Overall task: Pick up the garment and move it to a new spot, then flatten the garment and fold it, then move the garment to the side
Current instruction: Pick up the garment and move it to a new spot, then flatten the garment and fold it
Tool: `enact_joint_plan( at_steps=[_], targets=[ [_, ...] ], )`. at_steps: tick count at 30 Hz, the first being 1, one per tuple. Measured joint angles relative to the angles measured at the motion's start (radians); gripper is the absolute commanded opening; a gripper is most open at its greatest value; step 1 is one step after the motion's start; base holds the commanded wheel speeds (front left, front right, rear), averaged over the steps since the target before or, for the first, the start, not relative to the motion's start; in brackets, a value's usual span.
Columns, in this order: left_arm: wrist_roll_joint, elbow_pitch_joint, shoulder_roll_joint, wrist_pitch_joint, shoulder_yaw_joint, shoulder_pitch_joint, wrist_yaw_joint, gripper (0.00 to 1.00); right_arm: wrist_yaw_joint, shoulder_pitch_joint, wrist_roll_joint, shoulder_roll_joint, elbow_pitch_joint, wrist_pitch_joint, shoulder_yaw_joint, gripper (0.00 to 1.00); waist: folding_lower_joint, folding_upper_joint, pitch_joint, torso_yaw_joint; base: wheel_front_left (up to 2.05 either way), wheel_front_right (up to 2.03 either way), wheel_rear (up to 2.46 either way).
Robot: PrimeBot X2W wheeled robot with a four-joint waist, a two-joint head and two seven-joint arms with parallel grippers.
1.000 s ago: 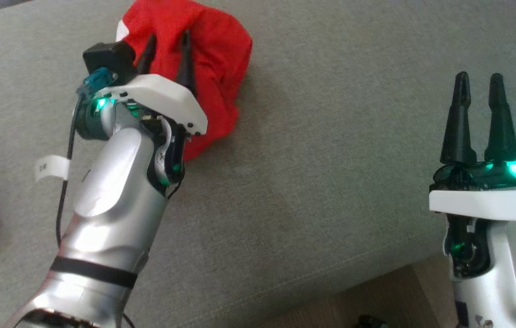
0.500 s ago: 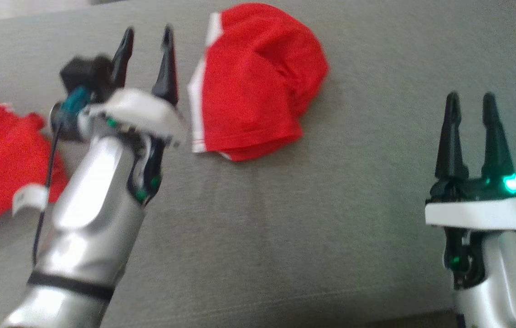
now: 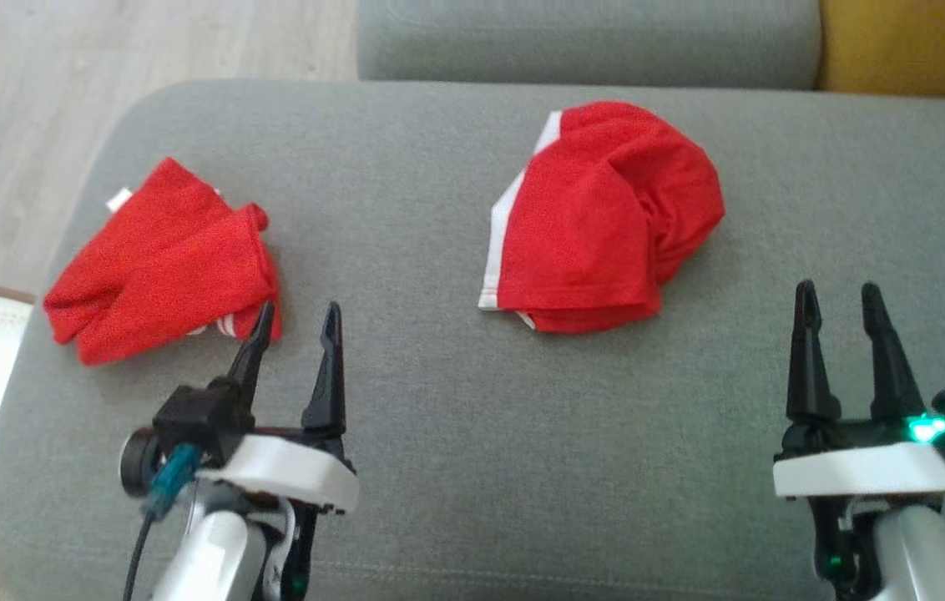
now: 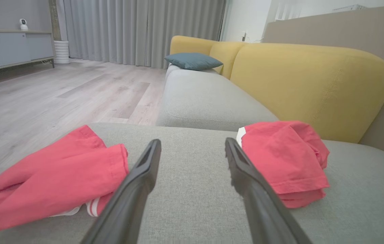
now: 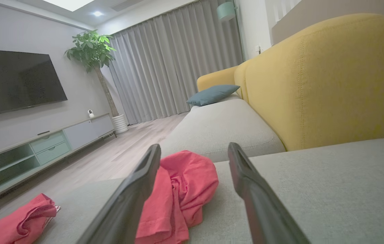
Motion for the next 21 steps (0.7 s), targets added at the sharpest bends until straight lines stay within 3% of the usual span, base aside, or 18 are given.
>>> enact_joint_plan(
  at_steps=[8,13,21],
  targets=[
    [0.049,-0.025,-0.039,0.000,0.066,0.040,-0.035,1.00,0.000,0.013,-0.017,0.000,0.015,0.000,0.021,1.00,0.0000,0.0000,-0.030,0.031,0.00,0.00,0.00],
    [0.058,-0.022,-0.060,0.000,0.078,0.040,-0.077,1.00,0.000,-0.011,-0.099,0.000,0.053,0.001,0.120,1.00,0.0000,0.0000,-0.010,0.049,0.00,0.00,0.00],
    [0.058,0.005,-0.086,0.000,0.076,0.033,-0.115,1.00,0.000,-0.204,-0.261,-0.002,0.219,0.142,0.248,1.00,0.0000,0.0000,0.041,0.125,0.00,0.00,0.00]
  ],
)
